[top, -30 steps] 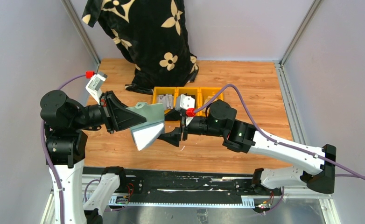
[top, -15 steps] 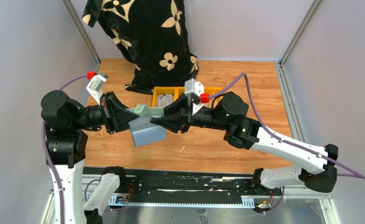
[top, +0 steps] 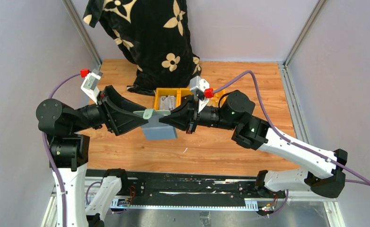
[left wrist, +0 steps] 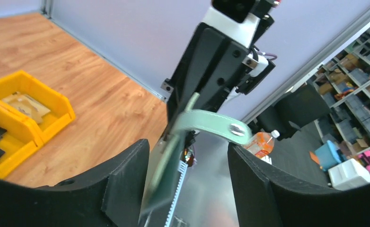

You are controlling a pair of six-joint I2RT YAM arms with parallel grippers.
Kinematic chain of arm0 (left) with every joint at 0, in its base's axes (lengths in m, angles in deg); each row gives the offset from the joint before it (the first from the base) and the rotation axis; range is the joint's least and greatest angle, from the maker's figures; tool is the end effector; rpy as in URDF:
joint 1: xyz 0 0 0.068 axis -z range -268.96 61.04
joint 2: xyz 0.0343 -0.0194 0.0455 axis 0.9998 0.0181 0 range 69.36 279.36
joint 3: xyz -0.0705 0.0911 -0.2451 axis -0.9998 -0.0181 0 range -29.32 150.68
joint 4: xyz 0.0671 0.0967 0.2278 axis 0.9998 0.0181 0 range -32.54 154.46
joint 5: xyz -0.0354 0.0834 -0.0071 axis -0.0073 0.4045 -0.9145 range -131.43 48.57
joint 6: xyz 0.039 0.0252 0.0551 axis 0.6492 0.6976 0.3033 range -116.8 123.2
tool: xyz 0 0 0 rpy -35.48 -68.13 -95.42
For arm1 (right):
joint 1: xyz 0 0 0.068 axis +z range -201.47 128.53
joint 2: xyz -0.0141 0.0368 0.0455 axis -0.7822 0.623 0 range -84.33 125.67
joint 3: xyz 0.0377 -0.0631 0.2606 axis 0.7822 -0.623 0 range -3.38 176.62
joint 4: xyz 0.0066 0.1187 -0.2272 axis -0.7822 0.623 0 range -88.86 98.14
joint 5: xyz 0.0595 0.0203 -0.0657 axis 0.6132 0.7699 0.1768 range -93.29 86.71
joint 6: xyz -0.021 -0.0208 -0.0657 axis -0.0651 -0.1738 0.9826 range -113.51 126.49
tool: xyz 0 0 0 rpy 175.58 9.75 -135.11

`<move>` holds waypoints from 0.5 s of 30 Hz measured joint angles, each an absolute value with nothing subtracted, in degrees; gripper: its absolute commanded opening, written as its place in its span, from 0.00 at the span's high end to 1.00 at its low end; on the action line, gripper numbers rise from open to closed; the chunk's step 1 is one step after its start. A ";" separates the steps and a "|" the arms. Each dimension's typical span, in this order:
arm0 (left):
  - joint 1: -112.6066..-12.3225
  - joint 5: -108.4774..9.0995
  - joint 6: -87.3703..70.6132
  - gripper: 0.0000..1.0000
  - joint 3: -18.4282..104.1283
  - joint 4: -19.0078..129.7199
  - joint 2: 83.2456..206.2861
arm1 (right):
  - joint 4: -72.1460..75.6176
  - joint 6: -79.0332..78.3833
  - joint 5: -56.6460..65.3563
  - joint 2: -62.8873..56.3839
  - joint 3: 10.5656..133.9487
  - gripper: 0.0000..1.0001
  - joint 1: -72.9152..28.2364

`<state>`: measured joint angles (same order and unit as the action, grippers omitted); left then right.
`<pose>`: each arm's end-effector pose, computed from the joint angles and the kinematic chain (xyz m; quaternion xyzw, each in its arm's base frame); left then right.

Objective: Take the credit cards out of the card holder
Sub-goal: Remove the credit card from the card holder.

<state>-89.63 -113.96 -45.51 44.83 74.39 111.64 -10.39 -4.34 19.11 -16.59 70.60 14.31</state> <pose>0.0875 -0.0558 0.4909 0.2210 0.6422 -0.5894 0.4373 0.0922 0.2605 0.4809 -0.4059 0.4407 0.5810 0.5509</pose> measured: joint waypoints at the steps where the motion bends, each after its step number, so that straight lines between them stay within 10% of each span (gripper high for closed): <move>1: -89.63 -113.46 -45.55 0.32 45.20 73.84 111.62 | -9.54 -4.62 19.13 -16.91 70.60 1.00 13.57; 15: -89.63 -112.69 -43.58 0.41 37.22 70.91 105.04 | -4.66 -8.67 25.27 -15.08 77.72 1.00 11.41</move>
